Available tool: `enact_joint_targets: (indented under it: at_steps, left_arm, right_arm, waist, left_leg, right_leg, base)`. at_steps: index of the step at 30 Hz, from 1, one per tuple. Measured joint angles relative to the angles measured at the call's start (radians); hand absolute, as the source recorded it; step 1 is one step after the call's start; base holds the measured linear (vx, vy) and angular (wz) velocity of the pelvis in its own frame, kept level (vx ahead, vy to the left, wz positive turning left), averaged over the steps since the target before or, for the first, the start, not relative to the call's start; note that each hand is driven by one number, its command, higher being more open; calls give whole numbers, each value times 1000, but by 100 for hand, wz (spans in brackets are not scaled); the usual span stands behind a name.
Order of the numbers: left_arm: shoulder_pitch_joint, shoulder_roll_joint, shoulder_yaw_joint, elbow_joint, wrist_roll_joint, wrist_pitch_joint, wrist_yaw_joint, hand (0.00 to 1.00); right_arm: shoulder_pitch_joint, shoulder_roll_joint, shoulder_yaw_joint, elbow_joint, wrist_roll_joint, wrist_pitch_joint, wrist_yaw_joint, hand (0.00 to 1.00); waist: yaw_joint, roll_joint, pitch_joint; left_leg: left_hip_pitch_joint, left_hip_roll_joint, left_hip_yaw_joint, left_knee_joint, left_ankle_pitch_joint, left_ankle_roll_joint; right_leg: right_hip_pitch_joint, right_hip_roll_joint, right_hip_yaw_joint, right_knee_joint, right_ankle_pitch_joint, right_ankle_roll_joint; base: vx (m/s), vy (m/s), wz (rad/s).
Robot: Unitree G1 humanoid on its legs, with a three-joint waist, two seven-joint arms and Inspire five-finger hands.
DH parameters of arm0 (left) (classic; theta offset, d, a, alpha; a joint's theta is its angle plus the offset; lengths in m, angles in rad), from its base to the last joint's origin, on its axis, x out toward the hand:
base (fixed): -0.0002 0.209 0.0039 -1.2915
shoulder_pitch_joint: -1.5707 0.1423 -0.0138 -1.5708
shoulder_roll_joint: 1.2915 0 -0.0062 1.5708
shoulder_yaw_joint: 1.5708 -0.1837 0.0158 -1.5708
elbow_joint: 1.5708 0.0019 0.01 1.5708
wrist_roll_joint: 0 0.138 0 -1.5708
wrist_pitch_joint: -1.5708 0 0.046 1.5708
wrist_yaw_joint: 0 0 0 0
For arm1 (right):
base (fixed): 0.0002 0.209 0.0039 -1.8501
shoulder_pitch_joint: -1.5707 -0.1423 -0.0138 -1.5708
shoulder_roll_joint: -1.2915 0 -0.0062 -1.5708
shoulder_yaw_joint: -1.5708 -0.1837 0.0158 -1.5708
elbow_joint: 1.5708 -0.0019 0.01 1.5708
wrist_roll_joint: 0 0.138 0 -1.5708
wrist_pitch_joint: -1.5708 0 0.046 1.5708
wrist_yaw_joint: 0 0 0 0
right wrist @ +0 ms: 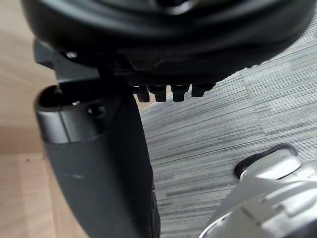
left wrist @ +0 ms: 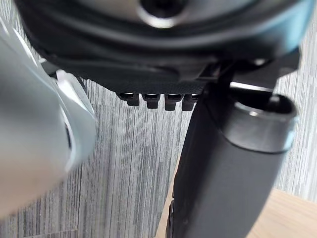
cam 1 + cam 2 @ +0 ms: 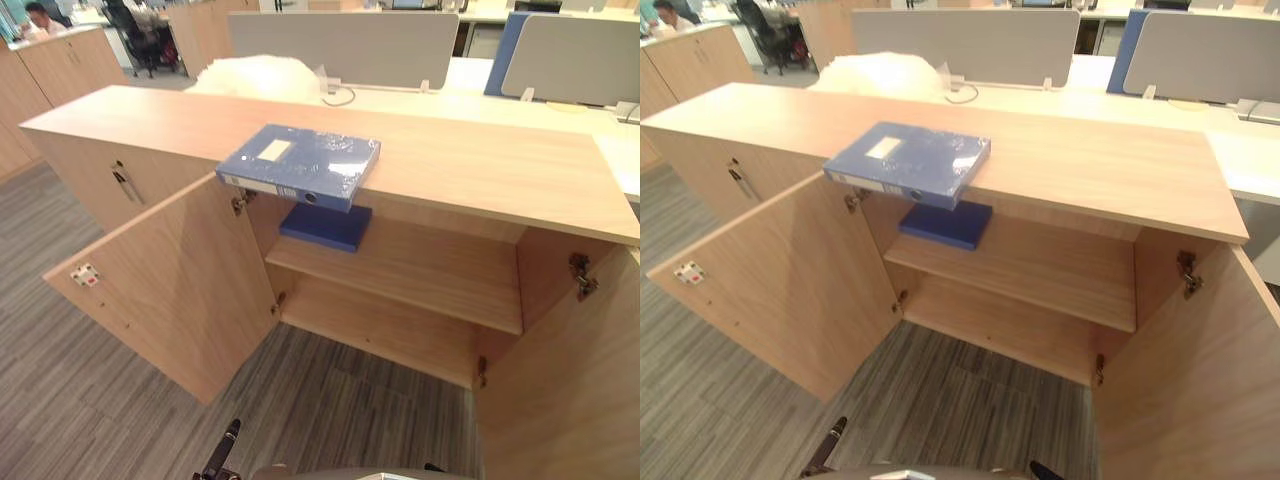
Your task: Walk over to the cabinet, pick up the folder, carry it to the office cabinet, place the folder inside the office cabinet, then close the office cabinet door
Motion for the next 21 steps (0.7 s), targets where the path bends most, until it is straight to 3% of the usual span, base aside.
enact_joint_targets:
  at_steps: [2,3,6,8,9,10,11,14,16,18,19,21]
  left_arm:
    - [10,1,-6,2,22,2,-3,100]
    - [18,11,-13,16,39,11,-5,100]
    - [20,32,-38,40,57,12,-4,100]
    - [33,29,-60,41,62,9,-4,100]
    - [42,32,-77,50,68,10,-5,100]
    - [35,62,-88,64,78,15,-6,100]
    - [34,75,-104,71,89,12,-4,100]
    - [21,111,-175,80,119,13,-6,100]
    - [13,116,-212,80,138,14,-10,100]
    - [1,110,-246,80,156,16,-17,100]
    - [-2,102,-263,82,165,17,-21,100]
    - [-3,101,-287,96,171,23,-30,100]
  right_arm:
    - [-19,5,-25,7,-1,6,1,100]
    - [-51,16,-47,16,-1,7,1,100]
    - [-73,30,-56,21,-2,7,0,100]
    - [-66,27,-64,22,-2,6,-3,100]
    - [-70,26,-77,33,-1,4,-5,100]
    - [-84,41,-77,48,0,4,-5,100]
    - [-98,53,-77,57,-1,4,-4,100]
    - [-116,73,-77,61,-1,2,2,100]
    - [-114,63,-76,63,-9,3,8,100]
    - [-117,41,-79,59,-32,7,18,100]
    - [-121,20,-75,56,-40,5,20,100]
    - [-138,3,-59,61,-40,7,20,100]
  waist:
    - [19,-2,0]
    - [22,-10,3]
    - [41,-33,16]
    - [46,-22,9]
    - [50,-14,5]
    - [50,-46,-2]
    - [50,-57,-8]
    - [53,-72,-24]
    - [53,-69,-34]
    - [57,-43,-19]
    - [56,-23,-12]
    - [44,-3,-18]
  left_leg:
    - [-31,-18,8,-92,-10,27]
    - [-42,-48,-16,-273,12,61]
    - [-47,-106,-157,-582,142,68]
    - [-34,-109,-222,-718,275,36]
    - [-25,-106,-221,-719,400,-15]
    - [-14,-133,-197,-720,390,1]
    - [-7,-139,-181,-740,389,9]
    - [23,-173,-100,-764,365,56]
    - [47,-205,-53,-780,346,86]
    - [100,-232,11,-805,333,110]
    - [135,-244,61,-820,325,124]
    - [170,-251,112,-863,323,129]
  right_leg:
    - [35,-18,16,-30,0,0]
    - [54,-47,36,-47,-3,16]
    - [80,-122,70,-54,-16,68]
    - [103,-143,89,-63,-27,113]
    - [119,-153,122,-68,-33,135]
    - [113,-187,150,-66,-22,158]
    - [96,-203,180,-62,10,173]
    - [56,-257,272,-48,101,194]
    - [9,-294,302,32,108,201]
    - [-77,-321,352,197,114,192]
    - [-137,-337,363,311,128,166]
    - [-199,-360,307,365,126,161]
  base:
    - [306,94,-33]
    - [387,182,-47]
    - [382,255,-34]
    - [334,309,-25]
    - [342,390,-35]
    - [384,448,-43]
    - [286,350,-40]
    - [213,273,-57]
    - [123,281,-66]
    - [76,301,-89]
    - [36,247,-103]
    - [22,184,-87]
